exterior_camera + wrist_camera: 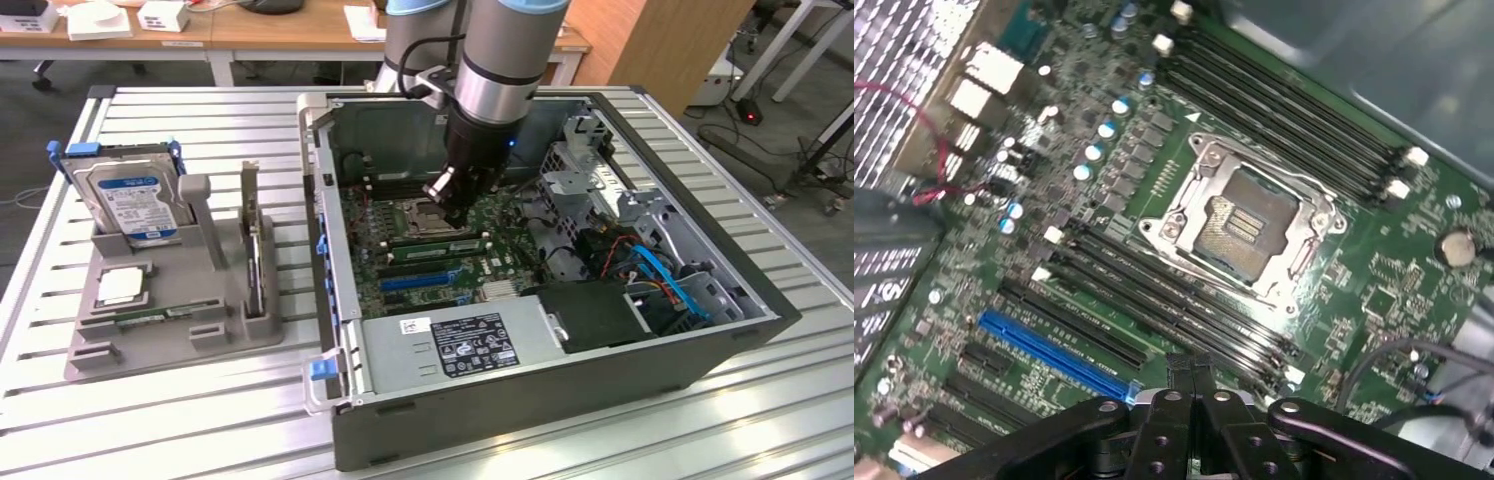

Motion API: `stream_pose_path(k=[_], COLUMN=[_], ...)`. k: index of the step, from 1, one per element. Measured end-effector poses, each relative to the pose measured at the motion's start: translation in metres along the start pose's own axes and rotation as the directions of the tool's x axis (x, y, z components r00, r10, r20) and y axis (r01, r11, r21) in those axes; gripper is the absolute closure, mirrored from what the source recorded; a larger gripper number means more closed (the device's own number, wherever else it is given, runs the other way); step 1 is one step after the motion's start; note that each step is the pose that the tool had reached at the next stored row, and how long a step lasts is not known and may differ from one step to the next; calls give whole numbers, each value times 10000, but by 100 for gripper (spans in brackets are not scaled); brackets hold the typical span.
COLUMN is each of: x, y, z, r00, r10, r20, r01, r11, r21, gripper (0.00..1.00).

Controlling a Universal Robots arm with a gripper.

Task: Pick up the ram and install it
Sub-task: 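Press down the ram until it locks into place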

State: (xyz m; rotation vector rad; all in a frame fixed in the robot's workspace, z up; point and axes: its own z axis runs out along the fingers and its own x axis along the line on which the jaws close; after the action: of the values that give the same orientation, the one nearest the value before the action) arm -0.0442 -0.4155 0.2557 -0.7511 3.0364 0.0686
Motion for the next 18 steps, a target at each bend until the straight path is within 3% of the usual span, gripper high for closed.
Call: stream_pose_path(k=[5,9,12,18], x=[1,2,2,2], y=[0,1,0,0], z=[4,9,12,19], r00=[9974,9912,9832,9602], r10=[714,1325,1826,2792], r20=[28,54,75,119], r01=[-714,-1325,-1826,-2793], r11=[9974,9912,9832,9602], r21=[16,27,35,49], gripper=[91,91,91,91])
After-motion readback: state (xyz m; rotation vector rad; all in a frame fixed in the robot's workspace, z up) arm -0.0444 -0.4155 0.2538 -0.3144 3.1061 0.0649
